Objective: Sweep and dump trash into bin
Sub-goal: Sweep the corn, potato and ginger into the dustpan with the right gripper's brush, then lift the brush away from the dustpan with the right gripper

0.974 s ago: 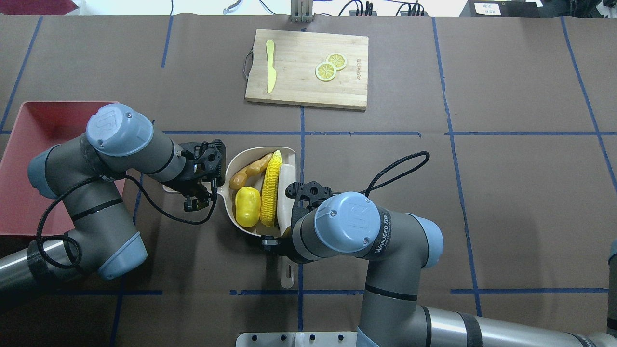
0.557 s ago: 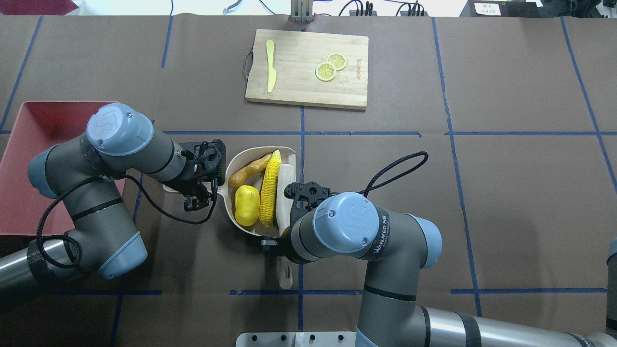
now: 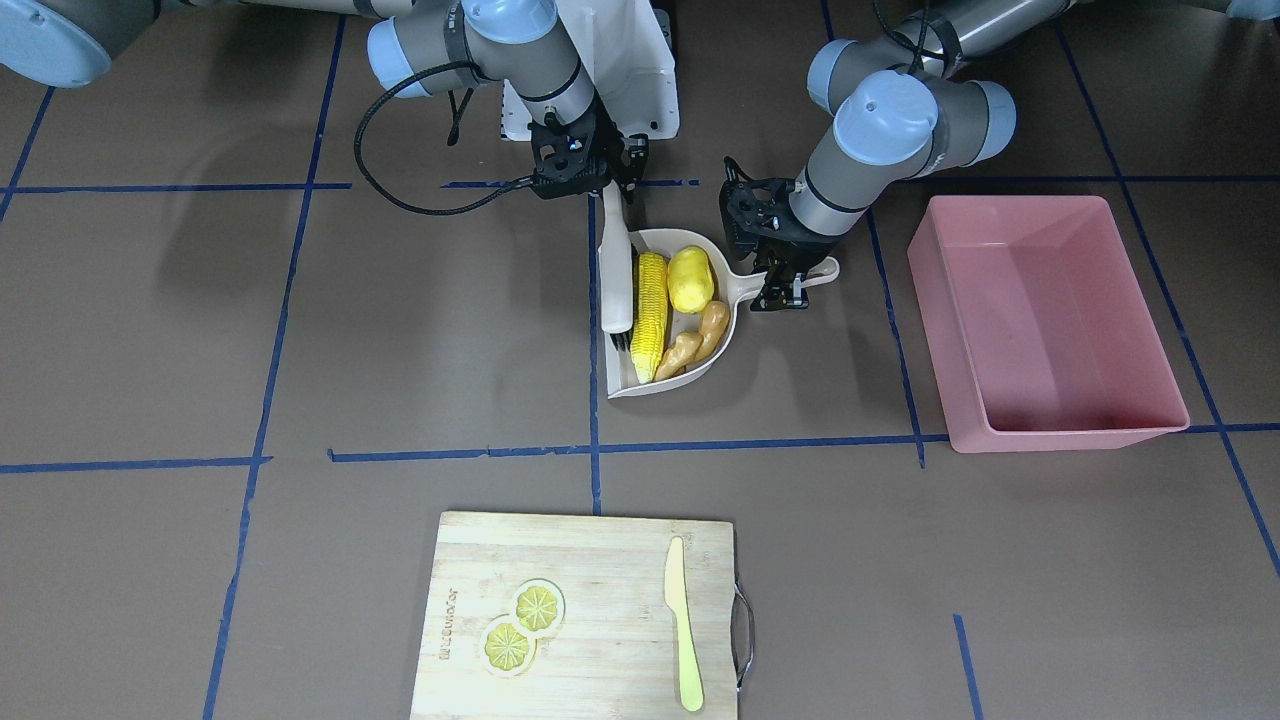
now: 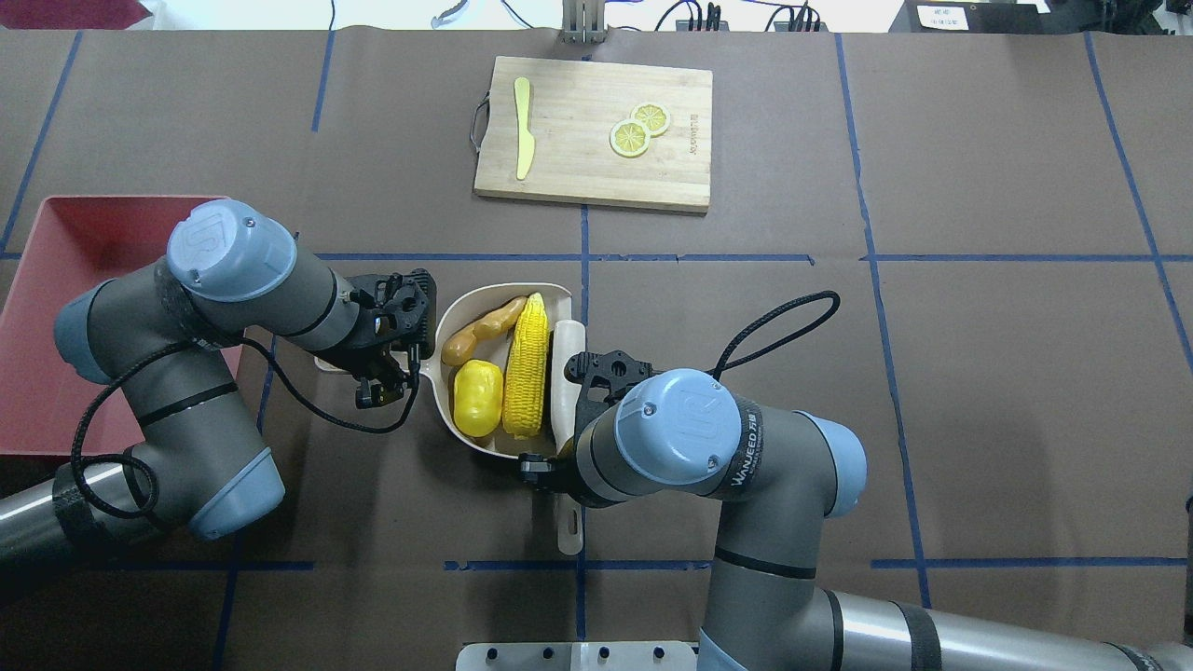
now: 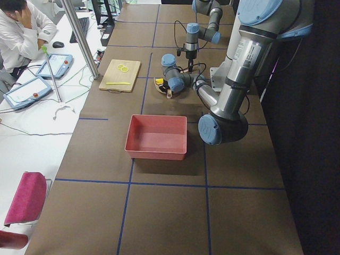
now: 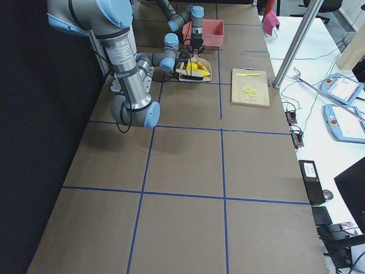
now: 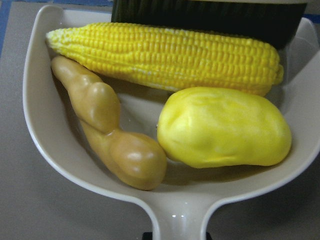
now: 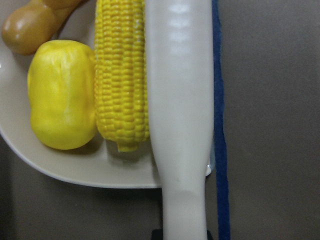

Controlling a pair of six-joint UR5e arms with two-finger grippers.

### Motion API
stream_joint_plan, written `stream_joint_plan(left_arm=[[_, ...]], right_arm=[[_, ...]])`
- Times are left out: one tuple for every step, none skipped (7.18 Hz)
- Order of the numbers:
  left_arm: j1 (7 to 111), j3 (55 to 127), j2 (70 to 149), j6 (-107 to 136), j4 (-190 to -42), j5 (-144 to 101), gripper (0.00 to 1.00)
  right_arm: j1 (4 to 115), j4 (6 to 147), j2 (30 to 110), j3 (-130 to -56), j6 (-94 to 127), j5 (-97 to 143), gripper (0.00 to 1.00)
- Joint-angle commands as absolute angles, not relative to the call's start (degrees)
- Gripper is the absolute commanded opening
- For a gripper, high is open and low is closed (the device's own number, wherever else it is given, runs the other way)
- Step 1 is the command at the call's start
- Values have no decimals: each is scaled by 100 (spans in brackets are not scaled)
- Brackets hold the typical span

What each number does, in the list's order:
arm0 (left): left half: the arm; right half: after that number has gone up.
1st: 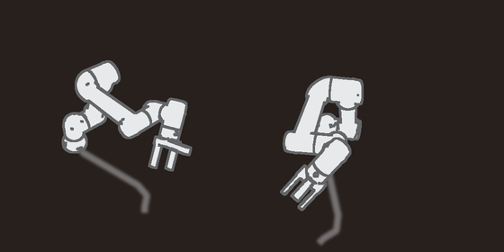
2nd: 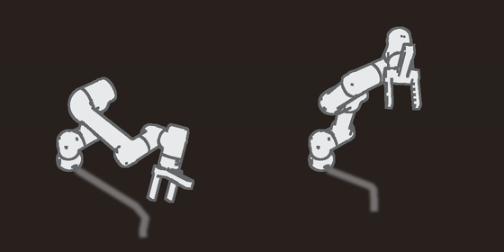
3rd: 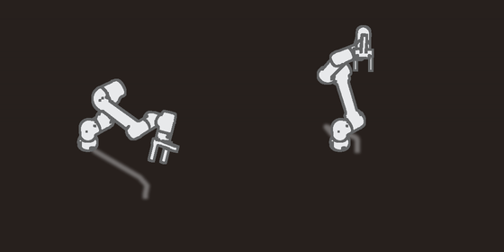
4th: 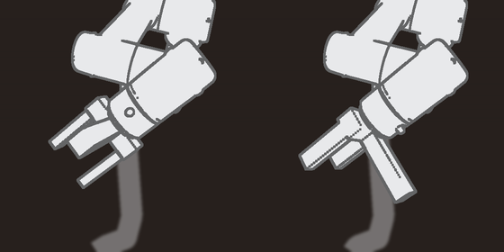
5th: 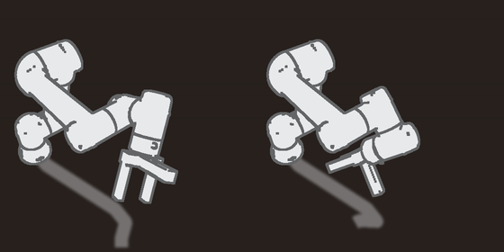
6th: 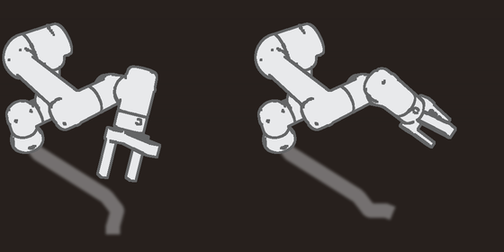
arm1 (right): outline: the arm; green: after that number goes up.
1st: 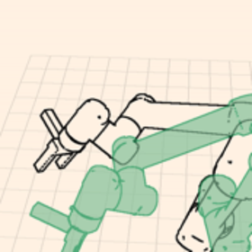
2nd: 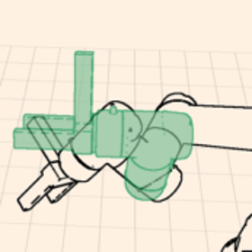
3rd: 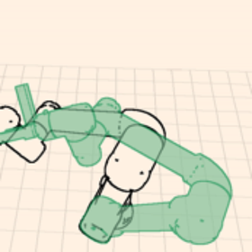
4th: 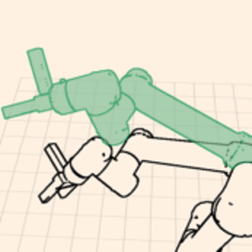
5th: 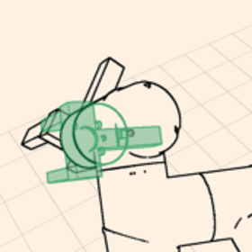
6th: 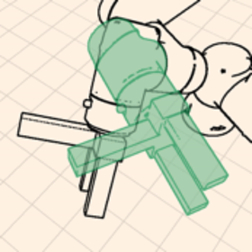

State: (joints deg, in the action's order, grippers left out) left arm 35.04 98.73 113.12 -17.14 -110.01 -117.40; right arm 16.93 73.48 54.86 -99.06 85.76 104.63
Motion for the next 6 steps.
stream_joint_plan(left_arm=[[3507,9870,11312,-1714,-10995,-11733,6],[3507,9870,11312,-1714,-11004,-11742,6],[3507,9870,11312,-1714,-11004,-11751,6],[3507,9870,11312,-1714,-11013,-11751,6],[3498,9870,11312,-1705,-11013,-11751,6],[3507,9870,11303,-1670,-11047,-11768,5]], right_arm=[[1757,7828,5493,-10036,8543,10459,0],[1810,8196,5502,-10246,8412,10476,0],[1819,8644,5485,-10405,8333,10477,0],[1837,8996,5484,-10545,8149,10477,0],[1889,9139,5493,-10582,8069,10485,0],[1959,9193,5528,-10582,7973,10503,0]])
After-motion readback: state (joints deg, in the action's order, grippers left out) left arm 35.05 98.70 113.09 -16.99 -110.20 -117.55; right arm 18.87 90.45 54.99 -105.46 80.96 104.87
